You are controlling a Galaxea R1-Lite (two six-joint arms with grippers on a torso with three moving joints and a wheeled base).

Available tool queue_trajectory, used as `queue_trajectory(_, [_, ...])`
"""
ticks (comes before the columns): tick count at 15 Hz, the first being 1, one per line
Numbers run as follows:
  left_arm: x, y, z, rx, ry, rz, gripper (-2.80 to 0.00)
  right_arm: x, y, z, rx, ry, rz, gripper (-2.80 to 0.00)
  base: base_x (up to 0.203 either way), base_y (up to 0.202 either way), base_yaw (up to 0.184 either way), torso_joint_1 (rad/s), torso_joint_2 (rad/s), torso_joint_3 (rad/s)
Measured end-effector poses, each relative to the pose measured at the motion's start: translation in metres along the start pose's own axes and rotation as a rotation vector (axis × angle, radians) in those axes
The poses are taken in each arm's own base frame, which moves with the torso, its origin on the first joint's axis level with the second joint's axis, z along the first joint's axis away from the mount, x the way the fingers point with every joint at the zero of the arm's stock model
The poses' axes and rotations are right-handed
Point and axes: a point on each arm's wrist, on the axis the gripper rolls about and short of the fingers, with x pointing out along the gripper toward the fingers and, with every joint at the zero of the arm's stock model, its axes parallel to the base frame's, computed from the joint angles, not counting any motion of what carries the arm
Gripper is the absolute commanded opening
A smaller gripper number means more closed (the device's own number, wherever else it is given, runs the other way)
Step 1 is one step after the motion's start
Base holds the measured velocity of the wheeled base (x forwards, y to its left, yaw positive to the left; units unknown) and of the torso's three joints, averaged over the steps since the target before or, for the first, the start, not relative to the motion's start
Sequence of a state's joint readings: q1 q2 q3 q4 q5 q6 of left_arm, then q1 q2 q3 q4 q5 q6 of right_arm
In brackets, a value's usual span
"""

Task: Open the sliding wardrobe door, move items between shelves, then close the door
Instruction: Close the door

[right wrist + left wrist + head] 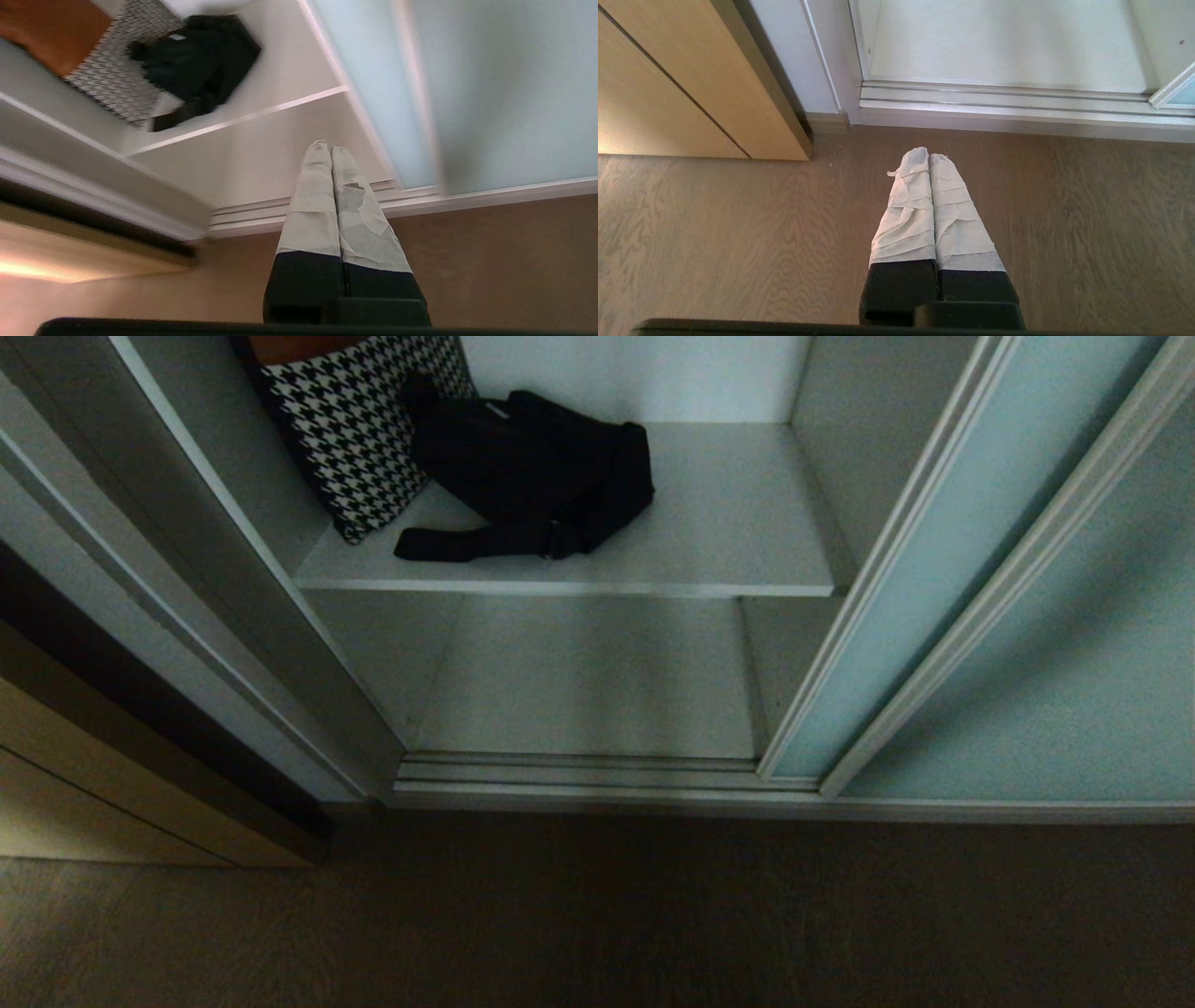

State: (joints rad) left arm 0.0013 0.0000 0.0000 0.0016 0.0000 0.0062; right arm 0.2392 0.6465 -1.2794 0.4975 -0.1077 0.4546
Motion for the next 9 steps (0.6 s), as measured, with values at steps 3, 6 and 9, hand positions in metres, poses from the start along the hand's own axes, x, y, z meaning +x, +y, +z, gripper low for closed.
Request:
queue_trajectory(3, [0.0,0.0,0.0,0.0,0.0,-0.001,-2.8,0.043,0.009,0.008,0.045,0.024,0.031,-2.8,0.0,0.0,0.0,0.0,0.0,0.0])
queue_trajectory(6, [0.0,0.0,0.0,0.0,0.0,0.0,-2.8,0.088,0.016,0.012,0.05,0.0,-0.007,-2.8,0.0,0.0,0.0,0.0,0.0,0.0])
queue_trajectory(9, [0.0,0.0,0.0,-0.001,0.0,0.0,-2.8,0.122,0.013,0.015,0.065,-0.021,-0.104,-2.8,0.0,0.0,0.0,0.0,0.0,0.0])
